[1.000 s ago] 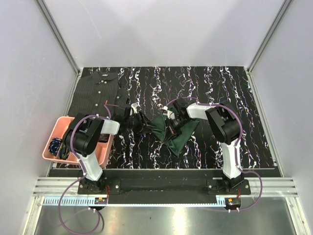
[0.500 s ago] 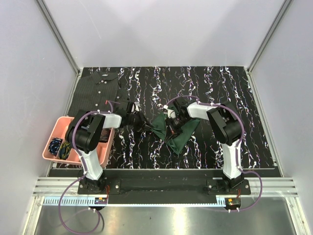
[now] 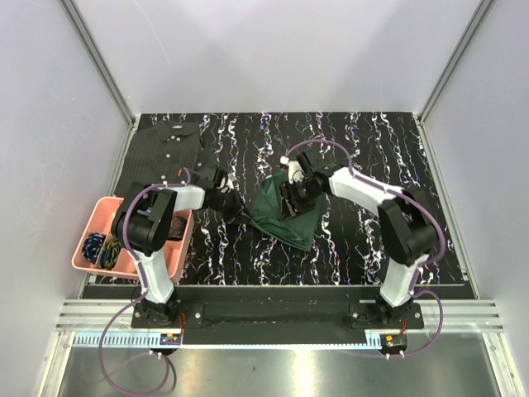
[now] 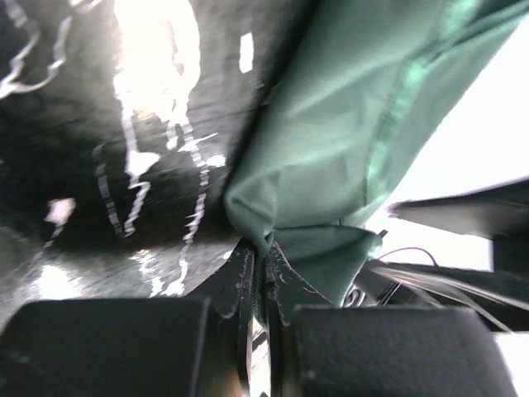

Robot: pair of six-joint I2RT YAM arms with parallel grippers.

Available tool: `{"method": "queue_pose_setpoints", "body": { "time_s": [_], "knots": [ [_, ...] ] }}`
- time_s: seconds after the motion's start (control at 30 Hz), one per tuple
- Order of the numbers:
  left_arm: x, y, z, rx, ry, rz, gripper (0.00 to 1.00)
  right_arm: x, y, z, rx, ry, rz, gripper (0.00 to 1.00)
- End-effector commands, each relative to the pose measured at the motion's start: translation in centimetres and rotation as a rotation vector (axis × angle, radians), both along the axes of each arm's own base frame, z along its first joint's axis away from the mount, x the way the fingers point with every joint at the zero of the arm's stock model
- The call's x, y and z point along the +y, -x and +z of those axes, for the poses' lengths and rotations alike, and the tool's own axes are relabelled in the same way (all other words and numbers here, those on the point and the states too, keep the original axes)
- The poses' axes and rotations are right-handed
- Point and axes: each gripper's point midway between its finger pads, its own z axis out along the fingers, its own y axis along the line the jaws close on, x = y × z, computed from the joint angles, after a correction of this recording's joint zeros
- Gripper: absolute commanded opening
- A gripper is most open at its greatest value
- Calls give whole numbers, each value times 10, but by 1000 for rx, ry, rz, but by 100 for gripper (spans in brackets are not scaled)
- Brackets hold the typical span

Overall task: Fold the napkin, place the utensils inside, and roll it up
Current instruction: Roll the napkin with the utensil

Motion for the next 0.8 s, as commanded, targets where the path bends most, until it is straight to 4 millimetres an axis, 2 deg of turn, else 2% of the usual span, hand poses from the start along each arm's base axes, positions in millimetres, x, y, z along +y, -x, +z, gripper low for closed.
{"method": "queue_pose_setpoints", "body": {
  "time_s": [0.0, 0.03, 0.17, 0.2, 0.33, 0.4, 0.43, 0.47, 0.5, 0.53, 0.6, 0.63, 0.67, 0.77],
  "knots": [
    [1, 11, 2, 52, 30, -45, 0, 11, -12, 54, -271, 14, 28, 55],
    [2, 11, 2, 57, 33, -44, 0, 17, -9, 65, -304, -8, 42, 56],
    [5, 14, 1, 85, 48, -39, 0, 46, 13, 71, -292, -119, 123, 58],
    [6, 13, 1, 88, 53, -38, 0, 56, 24, 70, -266, -144, 148, 58],
    [6, 14, 0, 109, 69, -40, 0, 76, 36, 47, -232, -117, 173, 58],
    [7, 13, 1, 112, 78, -37, 0, 77, 30, 44, -293, -84, 147, 60],
    [8, 12, 2, 113, 81, -35, 0, 77, 36, 39, -310, -69, 154, 62],
    [9, 13, 2, 116, 81, -37, 0, 75, 28, 40, -370, -41, 135, 64],
    [9, 11, 3, 113, 81, -38, 0, 74, 27, 49, -415, -42, 130, 66],
    [10, 11, 3, 115, 79, -37, 0, 69, 30, 46, -435, -27, 132, 72],
    [12, 11, 3, 117, 78, -40, 0, 63, 22, 58, -529, -24, 115, 77],
    [14, 12, 2, 119, 77, -39, 0, 58, 24, 52, -540, -7, 120, 79],
    [15, 12, 2, 123, 77, -37, 0, 57, 23, 54, -569, -9, 126, 80],
    [16, 13, 1, 132, 79, -34, 0, 54, 28, 47, -575, 11, 143, 81]
  ]
}}
